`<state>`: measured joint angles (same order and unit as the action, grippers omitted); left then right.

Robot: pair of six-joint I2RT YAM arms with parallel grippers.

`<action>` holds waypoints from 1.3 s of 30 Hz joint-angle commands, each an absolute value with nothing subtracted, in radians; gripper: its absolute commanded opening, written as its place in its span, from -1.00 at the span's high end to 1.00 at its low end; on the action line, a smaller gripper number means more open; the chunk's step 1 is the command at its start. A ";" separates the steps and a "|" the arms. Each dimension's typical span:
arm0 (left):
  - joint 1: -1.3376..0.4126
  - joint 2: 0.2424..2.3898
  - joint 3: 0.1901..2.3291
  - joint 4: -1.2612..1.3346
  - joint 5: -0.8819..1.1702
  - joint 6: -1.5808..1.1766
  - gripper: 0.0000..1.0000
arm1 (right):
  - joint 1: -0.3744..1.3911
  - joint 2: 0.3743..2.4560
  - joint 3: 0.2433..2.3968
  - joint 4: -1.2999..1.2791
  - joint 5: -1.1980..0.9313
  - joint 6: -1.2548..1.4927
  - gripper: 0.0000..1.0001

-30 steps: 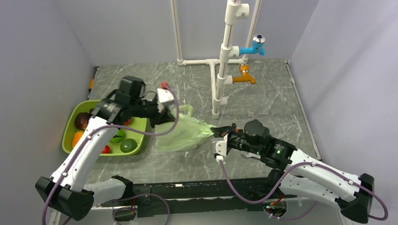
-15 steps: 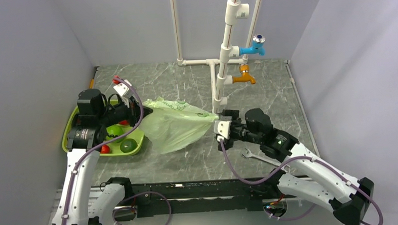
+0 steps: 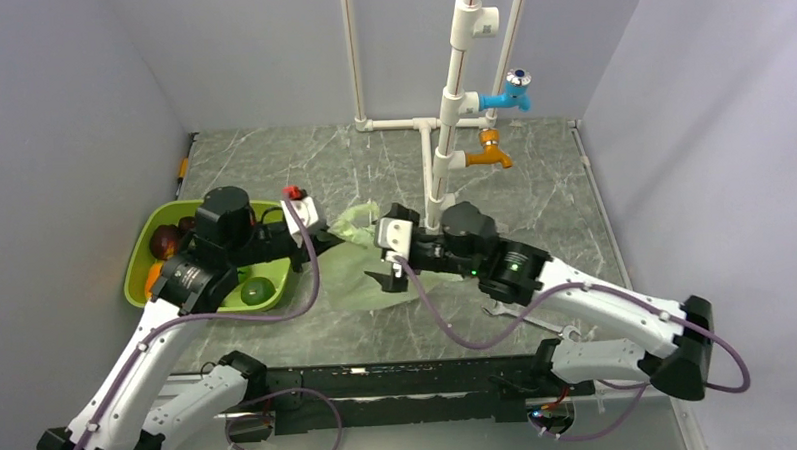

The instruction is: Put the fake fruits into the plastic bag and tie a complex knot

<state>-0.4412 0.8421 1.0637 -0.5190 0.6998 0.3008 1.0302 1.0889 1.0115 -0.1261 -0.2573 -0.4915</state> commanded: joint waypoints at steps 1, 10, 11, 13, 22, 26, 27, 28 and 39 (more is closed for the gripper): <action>-0.537 0.849 1.149 -0.615 0.744 0.500 0.81 | 1.045 1.171 1.016 0.008 -0.172 -0.528 -0.33; -0.488 0.862 1.301 -1.138 0.713 0.719 0.07 | 1.042 0.871 0.647 0.240 -0.137 -0.799 1.00; -0.445 0.855 1.293 -1.123 0.722 0.692 -0.18 | 1.047 0.842 0.601 0.283 -0.144 -0.847 1.00; -0.347 0.843 1.273 -1.048 0.772 0.616 -0.67 | 1.052 0.807 0.536 0.354 -0.167 -0.936 1.00; -0.340 0.948 1.295 -0.997 0.980 0.724 -0.99 | 1.054 0.767 0.410 0.512 -0.404 -1.192 1.00; -0.511 0.962 1.252 -0.997 0.901 0.805 -0.99 | 1.054 0.789 0.428 0.525 -0.405 -1.205 1.00; -0.548 0.965 1.234 -0.975 0.886 0.794 -0.99 | 1.054 0.794 0.431 0.530 -0.410 -1.208 1.00; -0.559 0.973 1.218 -0.958 0.876 0.782 -0.96 | 1.056 0.795 0.432 0.534 -0.413 -1.210 1.00; -0.020 0.862 1.115 -1.044 0.883 0.836 1.00 | 1.010 0.494 0.412 0.100 -0.284 -1.177 1.00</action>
<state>-0.2333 0.9749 1.1767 -1.0428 0.9070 0.7799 1.0386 0.6270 0.4049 0.2989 -0.3283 -1.2018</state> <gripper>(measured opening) 0.015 0.009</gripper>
